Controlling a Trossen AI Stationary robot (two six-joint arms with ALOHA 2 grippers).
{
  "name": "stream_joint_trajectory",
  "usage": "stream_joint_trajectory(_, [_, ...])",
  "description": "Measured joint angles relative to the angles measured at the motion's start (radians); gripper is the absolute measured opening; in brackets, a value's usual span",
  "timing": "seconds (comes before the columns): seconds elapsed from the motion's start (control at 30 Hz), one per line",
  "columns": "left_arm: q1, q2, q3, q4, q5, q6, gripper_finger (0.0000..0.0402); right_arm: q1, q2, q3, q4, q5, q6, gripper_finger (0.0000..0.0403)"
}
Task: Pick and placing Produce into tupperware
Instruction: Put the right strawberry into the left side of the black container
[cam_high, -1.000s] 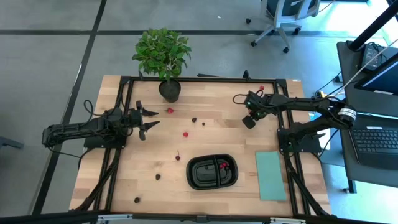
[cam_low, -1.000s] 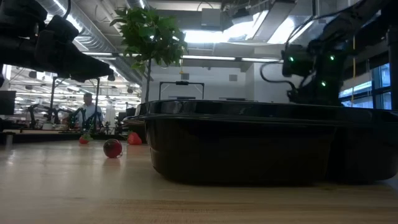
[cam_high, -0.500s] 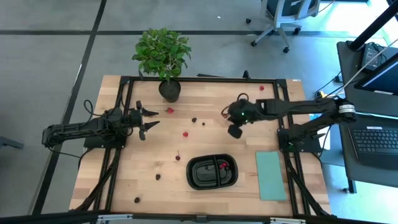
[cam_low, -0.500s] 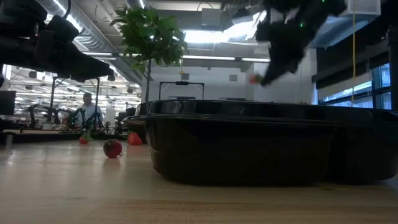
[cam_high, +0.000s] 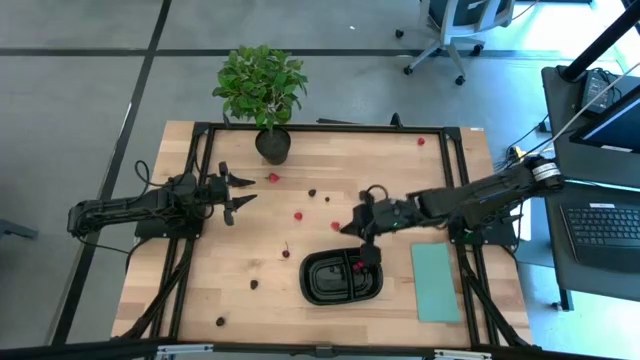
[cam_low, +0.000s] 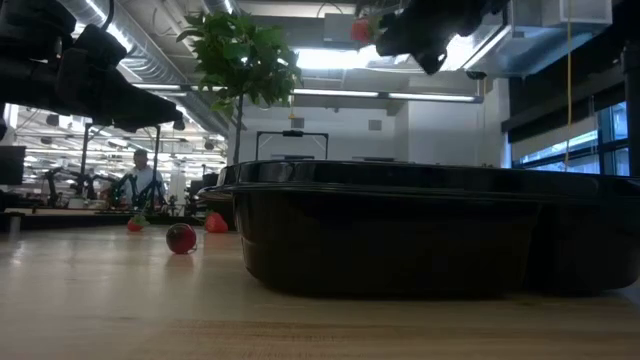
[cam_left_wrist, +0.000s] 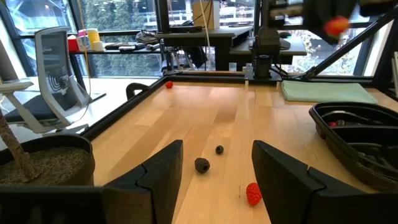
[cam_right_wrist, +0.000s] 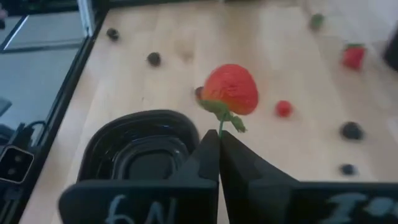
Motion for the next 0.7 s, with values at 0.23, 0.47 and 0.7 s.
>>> stream_joint_trajectory(0.23, [0.000,0.000,0.000,0.000,0.000,0.000,0.0186,0.049,0.176,0.000,0.129,-0.150,0.008,0.0004])
stream_joint_trajectory(0.47, [0.000,0.000,0.000,0.000,0.000,0.000,0.0186,0.085,0.281,0.000,0.179,-0.262,0.061,0.0004])
stream_joint_trajectory(0.7, [0.000,0.000,0.000,0.000,0.000,0.000,0.0186,0.086,0.372,0.000,0.215,-0.261,0.063,0.0004])
